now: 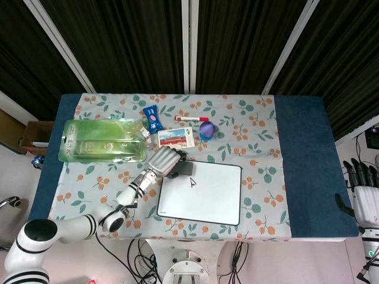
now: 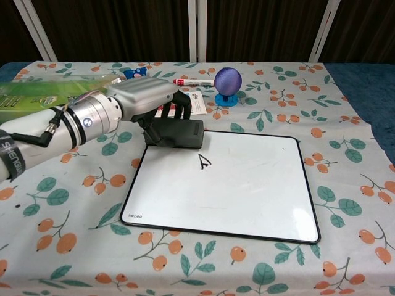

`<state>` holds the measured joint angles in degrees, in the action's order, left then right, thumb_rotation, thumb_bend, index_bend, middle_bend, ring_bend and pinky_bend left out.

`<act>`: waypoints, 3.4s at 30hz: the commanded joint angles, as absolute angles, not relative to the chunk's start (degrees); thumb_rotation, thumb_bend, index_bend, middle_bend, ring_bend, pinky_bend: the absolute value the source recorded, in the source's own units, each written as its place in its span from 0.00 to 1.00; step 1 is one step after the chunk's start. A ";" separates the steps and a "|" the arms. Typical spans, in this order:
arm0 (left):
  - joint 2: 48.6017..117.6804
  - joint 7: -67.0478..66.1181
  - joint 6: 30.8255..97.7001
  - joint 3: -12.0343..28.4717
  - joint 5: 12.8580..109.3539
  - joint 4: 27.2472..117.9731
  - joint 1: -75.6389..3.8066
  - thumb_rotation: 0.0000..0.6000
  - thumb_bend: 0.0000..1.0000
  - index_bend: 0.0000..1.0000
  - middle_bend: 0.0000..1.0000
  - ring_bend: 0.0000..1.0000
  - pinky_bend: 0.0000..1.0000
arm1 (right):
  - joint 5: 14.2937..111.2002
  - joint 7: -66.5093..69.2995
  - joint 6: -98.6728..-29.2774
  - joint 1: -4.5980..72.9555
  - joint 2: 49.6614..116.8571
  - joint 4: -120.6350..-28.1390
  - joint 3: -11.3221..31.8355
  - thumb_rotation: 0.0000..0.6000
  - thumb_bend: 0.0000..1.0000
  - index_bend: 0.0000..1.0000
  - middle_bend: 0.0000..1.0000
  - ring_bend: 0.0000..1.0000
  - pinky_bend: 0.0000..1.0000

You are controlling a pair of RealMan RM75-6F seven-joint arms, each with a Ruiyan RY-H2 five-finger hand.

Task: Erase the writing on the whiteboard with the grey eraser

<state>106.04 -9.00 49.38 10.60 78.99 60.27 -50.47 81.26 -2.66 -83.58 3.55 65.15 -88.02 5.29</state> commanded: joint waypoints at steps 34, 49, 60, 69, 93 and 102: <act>103.67 -11.86 53.26 4.72 83.33 73.74 -48.26 1.00 0.37 0.63 0.63 0.57 0.58 | 81.88 -3.66 -83.43 3.74 64.73 -89.37 4.91 1.00 0.26 0.00 0.00 0.00 0.00; 112.92 -7.98 50.92 9.66 80.51 55.67 -52.17 1.00 0.37 0.63 0.63 0.57 0.58 | 81.62 -3.45 -84.23 3.27 63.82 -90.17 5.15 1.00 0.26 0.00 0.00 0.00 0.00; 112.61 -5.57 52.26 11.68 80.08 51.47 -53.31 1.00 0.37 0.63 0.63 0.57 0.58 | 81.85 -3.57 -84.75 3.07 63.59 -90.58 5.17 1.00 0.26 0.00 0.00 0.00 0.00; 110.76 -4.99 51.98 9.12 80.02 57.26 -51.32 1.00 0.37 0.63 0.63 0.57 0.58 | 82.08 -4.42 -84.31 3.27 63.91 -91.00 4.87 1.00 0.26 0.00 0.00 0.00 0.00; 87.79 -2.17 61.30 1.85 83.25 81.27 -39.52 1.00 0.37 0.64 0.63 0.58 0.58 | 83.60 -3.20 -85.23 3.40 63.12 -91.83 5.01 1.00 0.26 0.00 0.00 0.00 0.00; 85.60 13.49 63.81 -2.70 85.98 67.81 -33.93 1.00 0.35 0.65 0.63 0.58 0.59 | 83.68 -3.13 -86.75 3.18 61.76 -93.58 5.87 1.00 0.26 0.00 0.00 0.00 0.00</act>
<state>86.22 8.64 62.38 -0.66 84.56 71.92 -36.47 83.71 -3.05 -86.62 3.19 61.89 -93.43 5.76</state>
